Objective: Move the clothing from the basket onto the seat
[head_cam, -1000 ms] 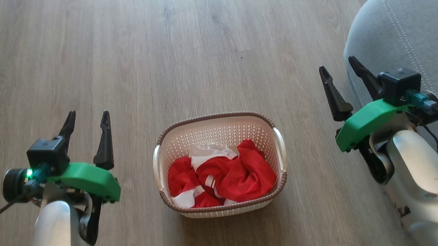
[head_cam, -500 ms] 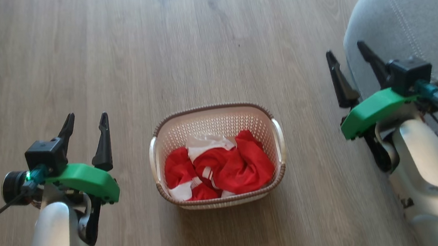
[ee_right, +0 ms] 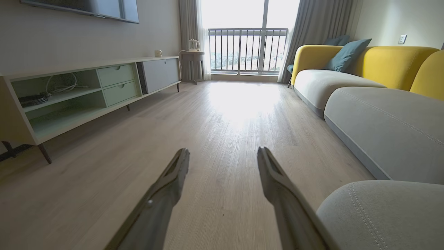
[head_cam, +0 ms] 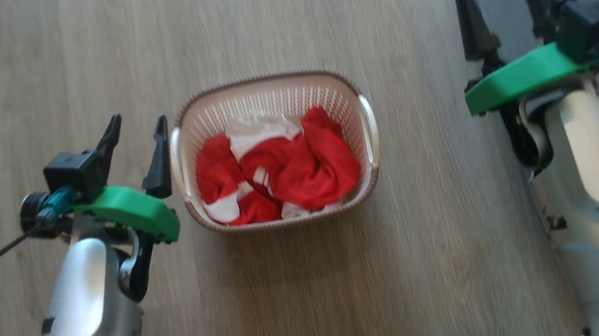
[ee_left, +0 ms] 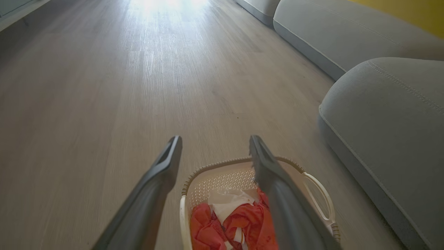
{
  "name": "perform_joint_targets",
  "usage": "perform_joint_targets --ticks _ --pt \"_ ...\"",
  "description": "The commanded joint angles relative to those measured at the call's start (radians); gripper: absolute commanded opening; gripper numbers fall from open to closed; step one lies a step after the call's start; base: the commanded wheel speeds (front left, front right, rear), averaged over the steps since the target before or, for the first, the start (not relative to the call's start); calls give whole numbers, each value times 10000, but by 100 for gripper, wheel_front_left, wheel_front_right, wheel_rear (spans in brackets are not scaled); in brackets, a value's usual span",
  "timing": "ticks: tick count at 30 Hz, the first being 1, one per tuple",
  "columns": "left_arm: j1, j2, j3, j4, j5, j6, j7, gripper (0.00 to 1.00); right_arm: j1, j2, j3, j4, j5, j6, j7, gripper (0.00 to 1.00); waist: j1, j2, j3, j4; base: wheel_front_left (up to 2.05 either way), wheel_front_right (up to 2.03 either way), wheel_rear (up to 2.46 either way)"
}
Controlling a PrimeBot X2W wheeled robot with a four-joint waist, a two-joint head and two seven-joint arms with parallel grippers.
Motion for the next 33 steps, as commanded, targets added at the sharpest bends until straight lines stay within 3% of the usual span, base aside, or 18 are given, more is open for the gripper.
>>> perform_joint_targets --ticks 1,17,33 --pt "-376 344 98 -196 -102 -12 -126 100 -339 152 125 -464 -84 -2 -93 100 -1 0 859 -225 0 0 0" --pt "-2637 962 -3077 1273 -1594 -12 -126 100 -1675 197 521 -1768 88 -2 -93 100 -1 0 4266 -1028 0 0 0" --pt "-4804 1752 -6163 2843 -3015 -12 -126 100 -1975 198 783 -2446 854 -2 -93 100 -1 0 6055 -2023 0 0 0"
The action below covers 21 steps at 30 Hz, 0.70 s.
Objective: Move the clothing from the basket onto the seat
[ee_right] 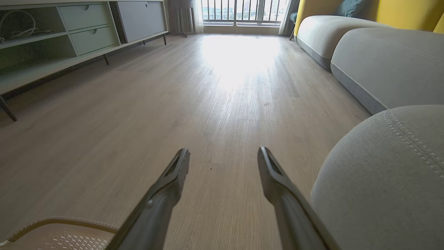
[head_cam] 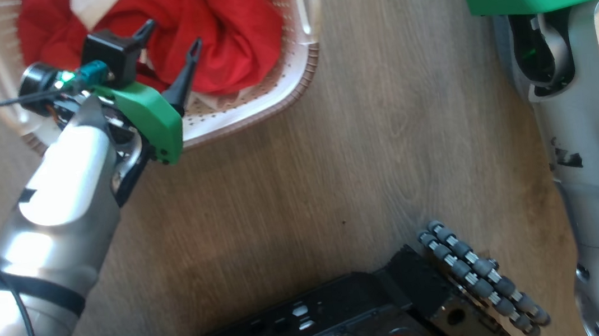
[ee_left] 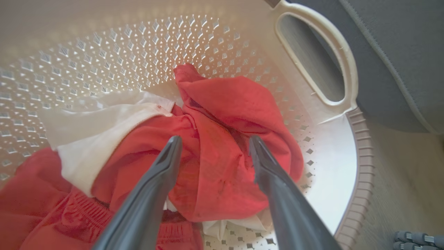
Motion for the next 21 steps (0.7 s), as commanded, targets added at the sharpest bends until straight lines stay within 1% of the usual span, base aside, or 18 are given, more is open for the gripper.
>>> perform_joint_targets --ticks 1,5,11,18,19,20,21 --pt "-112 298 -27 38 -110 -12 -124 100 196 171 114 -400 131 -2 -61 100 -1 0 316 -319 0 0 0" --pt "-589 332 -543 882 -274 -12 -74 100 246 171 208 -521 405 -2 -61 100 -1 0 568 -648 0 0 0" --pt "-1121 299 -987 2046 -519 -12 221 100 323 171 364 -759 763 -2 -61 100 -1 0 810 -1087 0 0 0" --pt "-1397 -46 -1364 2965 -719 -12 566 100 533 171 336 -859 829 -2 -61 100 -1 0 773 -1213 0 0 0" --pt "-1426 -75 -1406 3025 -751 -12 550 69 560 171 331 -867 835 -2 -61 100 -1 0 769 -1222 0 0 0" --pt "-1445 -98 -1447 3068 -794 -12 531 24 584 171 332 -869 846 -2 -61 100 -1 0 765 -1232 0 0 0" --pt "-1460 -120 -1491 3086 -854 -12 508 0 600 171 336 -862 863 -2 -61 100 -1 0 756 -1240 0 0 0"
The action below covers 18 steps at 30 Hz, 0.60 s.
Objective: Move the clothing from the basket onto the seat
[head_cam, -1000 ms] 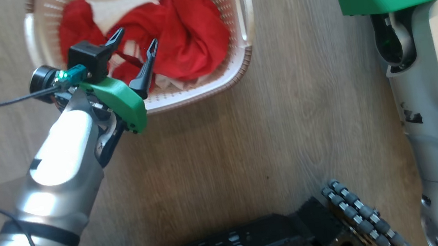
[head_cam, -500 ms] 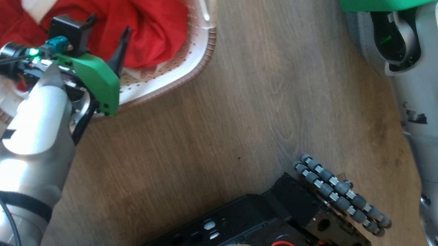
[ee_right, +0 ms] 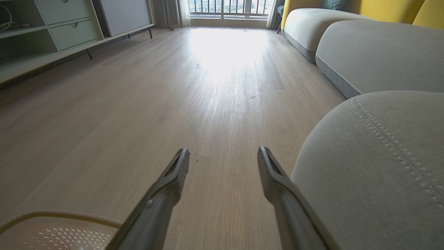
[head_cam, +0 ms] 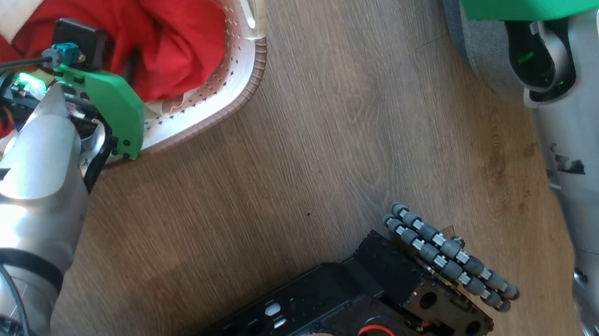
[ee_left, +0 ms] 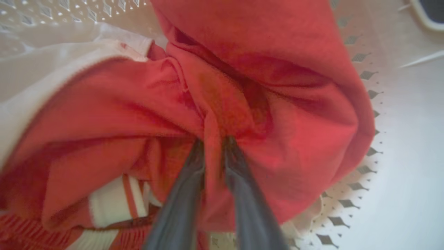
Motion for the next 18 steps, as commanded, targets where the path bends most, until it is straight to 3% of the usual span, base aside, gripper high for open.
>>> perform_joint_targets --ticks 1,8,18 --pt "5 33 10 -53 -141 -12 -87 0 539 133 50 -303 129 -2 -61 100 0 0 -22 -5 0 0 0" --pt "64 115 -115 -265 -592 -12 -425 0 485 133 19 -151 139 -2 -61 100 0 0 -330 87 0 0 0" --pt "578 -170 93 -1148 -1294 -12 -676 0 652 133 -164 362 -645 -2 -61 100 0 0 -1955 991 0 0 0"
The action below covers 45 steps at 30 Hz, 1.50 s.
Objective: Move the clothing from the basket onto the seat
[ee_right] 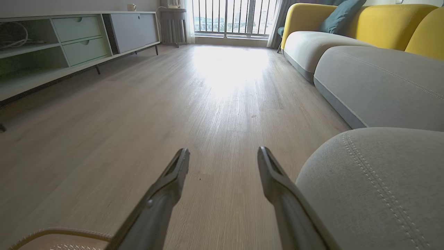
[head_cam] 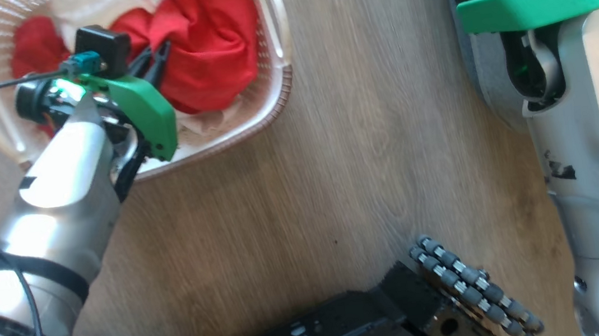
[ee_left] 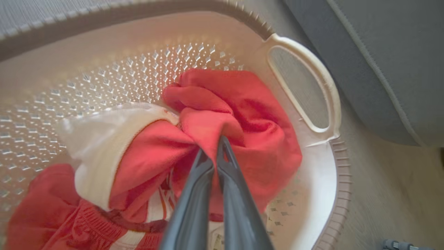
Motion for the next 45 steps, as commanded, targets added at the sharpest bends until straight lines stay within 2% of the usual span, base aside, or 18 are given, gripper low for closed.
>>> perform_joint_targets --ticks 1,11,24,33,45 --pt "142 76 301 -290 -41 -12 -134 0 371 124 27 -244 -69 -2 -61 100 0 0 -523 395 0 0 0" --pt "1322 -159 1902 -1716 581 -12 -138 0 856 124 -66 483 -687 -2 -61 100 0 0 -2536 1344 0 0 0" --pt "3147 -638 3830 -3081 1714 -12 -139 0 2098 124 -108 1354 -849 -2 -61 100 0 0 -5049 2095 0 0 0" --pt "3937 -907 4423 -3705 2194 -12 -139 0 2970 109 -20 1840 -784 -2 -61 100 0 0 -6474 2545 0 0 0" --pt "4650 -1096 4818 -3978 2478 -12 -139 0 3885 70 73 2140 -451 -2 -61 100 0 0 -7751 2866 0 0 0"
